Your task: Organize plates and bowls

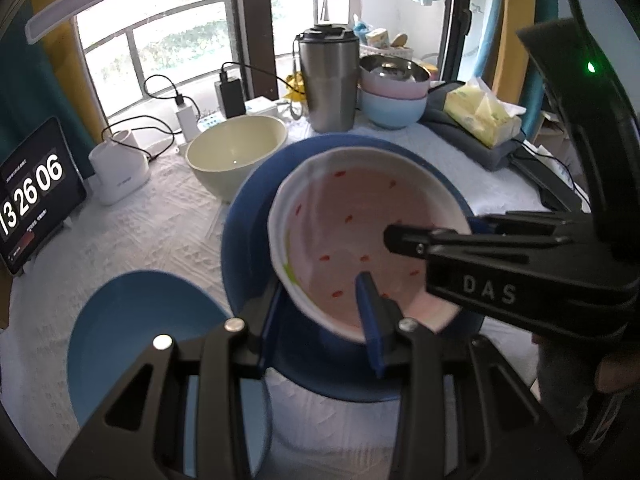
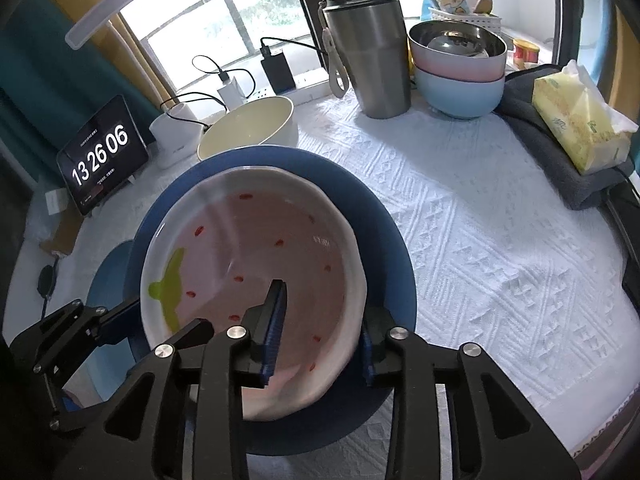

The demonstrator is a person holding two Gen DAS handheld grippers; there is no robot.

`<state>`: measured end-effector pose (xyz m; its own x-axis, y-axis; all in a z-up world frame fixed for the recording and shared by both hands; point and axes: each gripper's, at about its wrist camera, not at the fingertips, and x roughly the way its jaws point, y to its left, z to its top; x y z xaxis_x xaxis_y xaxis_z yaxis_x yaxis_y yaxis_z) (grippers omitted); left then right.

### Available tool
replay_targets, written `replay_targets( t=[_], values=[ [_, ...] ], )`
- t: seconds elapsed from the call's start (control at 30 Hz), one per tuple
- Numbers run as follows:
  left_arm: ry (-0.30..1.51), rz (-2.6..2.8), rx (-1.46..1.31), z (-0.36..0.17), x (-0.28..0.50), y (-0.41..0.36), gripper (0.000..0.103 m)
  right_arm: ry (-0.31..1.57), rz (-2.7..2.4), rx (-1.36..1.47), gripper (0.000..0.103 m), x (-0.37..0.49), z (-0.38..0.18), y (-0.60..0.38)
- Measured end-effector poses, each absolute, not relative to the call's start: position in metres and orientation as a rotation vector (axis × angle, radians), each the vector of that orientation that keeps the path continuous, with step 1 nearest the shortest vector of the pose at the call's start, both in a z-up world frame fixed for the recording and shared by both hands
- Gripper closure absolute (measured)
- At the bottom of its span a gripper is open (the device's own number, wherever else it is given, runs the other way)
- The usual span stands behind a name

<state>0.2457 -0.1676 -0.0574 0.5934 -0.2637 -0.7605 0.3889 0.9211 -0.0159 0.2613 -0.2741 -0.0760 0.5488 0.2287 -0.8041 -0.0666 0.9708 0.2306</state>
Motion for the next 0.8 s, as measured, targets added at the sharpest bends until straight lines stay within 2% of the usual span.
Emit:
replay_targets(
  t=[0.8],
  values=[
    [0.823,-0.337,0.146,-0.050,0.254,-0.145,0.065,0.907,0.170,0.135,0.067,0.276,-0.058,-0.264]
  ],
)
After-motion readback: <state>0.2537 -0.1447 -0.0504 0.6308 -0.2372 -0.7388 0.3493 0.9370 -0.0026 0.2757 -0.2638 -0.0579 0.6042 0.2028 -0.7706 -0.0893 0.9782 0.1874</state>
